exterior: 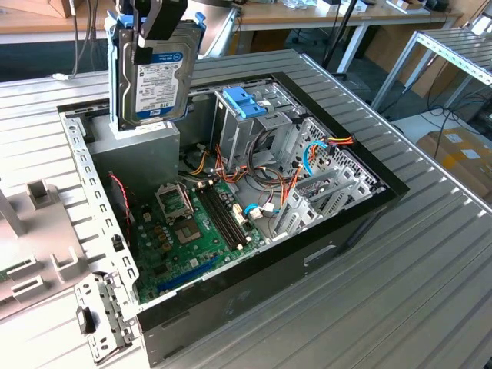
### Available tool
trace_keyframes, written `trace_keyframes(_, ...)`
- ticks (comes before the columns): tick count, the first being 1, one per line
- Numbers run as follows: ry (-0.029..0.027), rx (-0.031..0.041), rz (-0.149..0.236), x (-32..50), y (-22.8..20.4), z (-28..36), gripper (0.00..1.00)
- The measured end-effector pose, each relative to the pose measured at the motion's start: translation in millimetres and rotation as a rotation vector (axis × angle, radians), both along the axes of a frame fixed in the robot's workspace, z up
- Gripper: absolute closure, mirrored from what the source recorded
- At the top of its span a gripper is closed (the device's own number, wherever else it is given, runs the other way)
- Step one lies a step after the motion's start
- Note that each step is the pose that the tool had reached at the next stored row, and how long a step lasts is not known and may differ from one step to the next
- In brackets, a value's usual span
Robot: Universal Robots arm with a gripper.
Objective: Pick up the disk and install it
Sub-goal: 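Pick up the disk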
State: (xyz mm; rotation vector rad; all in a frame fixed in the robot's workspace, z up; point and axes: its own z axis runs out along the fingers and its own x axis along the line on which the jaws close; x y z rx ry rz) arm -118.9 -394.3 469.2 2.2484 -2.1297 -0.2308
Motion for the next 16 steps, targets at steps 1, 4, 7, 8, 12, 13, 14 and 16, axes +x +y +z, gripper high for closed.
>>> trace_keyframes(1,0.0000,0.0000,0.000,0.4,-0.1,0.0,0.63)
trace_keyframes(4,-0.0001,0.0002,0.000,1.4,-1.6,-0.1,0.63)
trace_keyframes(7,-0.0001,0.0001,0.000,2.2,-3.9,-0.2,0.63)
trace_keyframes(8,-0.0001,0.0001,0.000,2.5,-4.9,-0.2,0.63)
trace_keyframes(12,-0.0001,0.0001,0.000,2.9,-6.1,-0.2,0.63)
trace_keyframes(13,0.0000,0.0001,0.000,3.0,-6.6,-0.3,0.63)
trace_keyframes(14,0.0000,0.0001,0.000,3.0,-6.9,-0.3,0.63)
trace_keyframes(16,-0.0001,0.0001,0.000,3.2,-7.3,-0.3,0.63)
